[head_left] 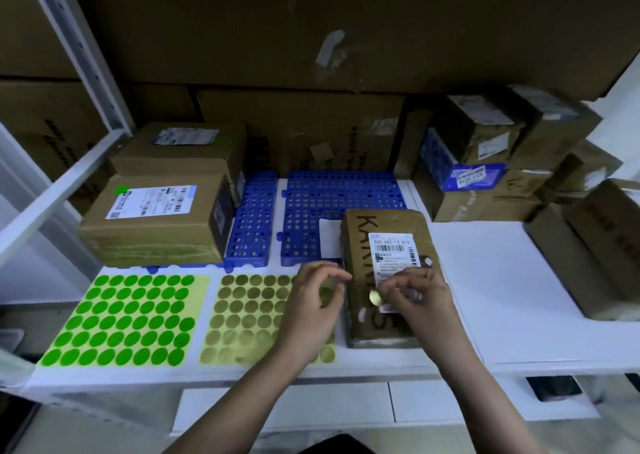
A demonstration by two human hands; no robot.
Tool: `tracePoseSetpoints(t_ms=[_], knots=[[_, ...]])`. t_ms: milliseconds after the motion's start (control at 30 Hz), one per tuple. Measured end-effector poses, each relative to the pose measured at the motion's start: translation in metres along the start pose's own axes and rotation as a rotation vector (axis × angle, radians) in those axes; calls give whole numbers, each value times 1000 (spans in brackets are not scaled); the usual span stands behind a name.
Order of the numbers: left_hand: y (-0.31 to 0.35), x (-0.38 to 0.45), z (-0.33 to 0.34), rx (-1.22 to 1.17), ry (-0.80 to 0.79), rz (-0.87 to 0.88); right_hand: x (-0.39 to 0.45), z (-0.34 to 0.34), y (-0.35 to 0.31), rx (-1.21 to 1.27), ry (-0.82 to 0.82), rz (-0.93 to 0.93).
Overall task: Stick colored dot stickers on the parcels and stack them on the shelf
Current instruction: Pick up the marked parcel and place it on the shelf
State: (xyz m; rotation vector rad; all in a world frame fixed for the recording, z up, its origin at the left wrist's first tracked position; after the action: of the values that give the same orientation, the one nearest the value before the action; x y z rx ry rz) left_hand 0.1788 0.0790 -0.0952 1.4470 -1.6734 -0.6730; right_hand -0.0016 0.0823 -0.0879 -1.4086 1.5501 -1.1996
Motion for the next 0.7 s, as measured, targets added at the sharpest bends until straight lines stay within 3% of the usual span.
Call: tracePoseSetpoints(t_ms=[133,300,700], knots=[[7,-11,28,23,-22,-21,3,-28,7,-185,7,90],[10,-19,49,-63,-12,-104,-7,-29,5,-311,-58,63],[8,-19,59,-284,-80,-212,-16,-18,12,-312,164,-141]])
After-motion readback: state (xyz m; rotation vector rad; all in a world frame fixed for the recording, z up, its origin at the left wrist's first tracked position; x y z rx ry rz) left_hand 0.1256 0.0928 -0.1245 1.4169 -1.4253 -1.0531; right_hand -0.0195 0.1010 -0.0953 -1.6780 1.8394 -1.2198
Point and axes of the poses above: each hand's wrist, its own x-axis towards the middle knuckle, its own z-axis out of the palm, y = z × x, the point moved 6 cm from there along x, towards the middle knuckle, and after that the axes turned 8 degrees about x, right-handed, at the moved point
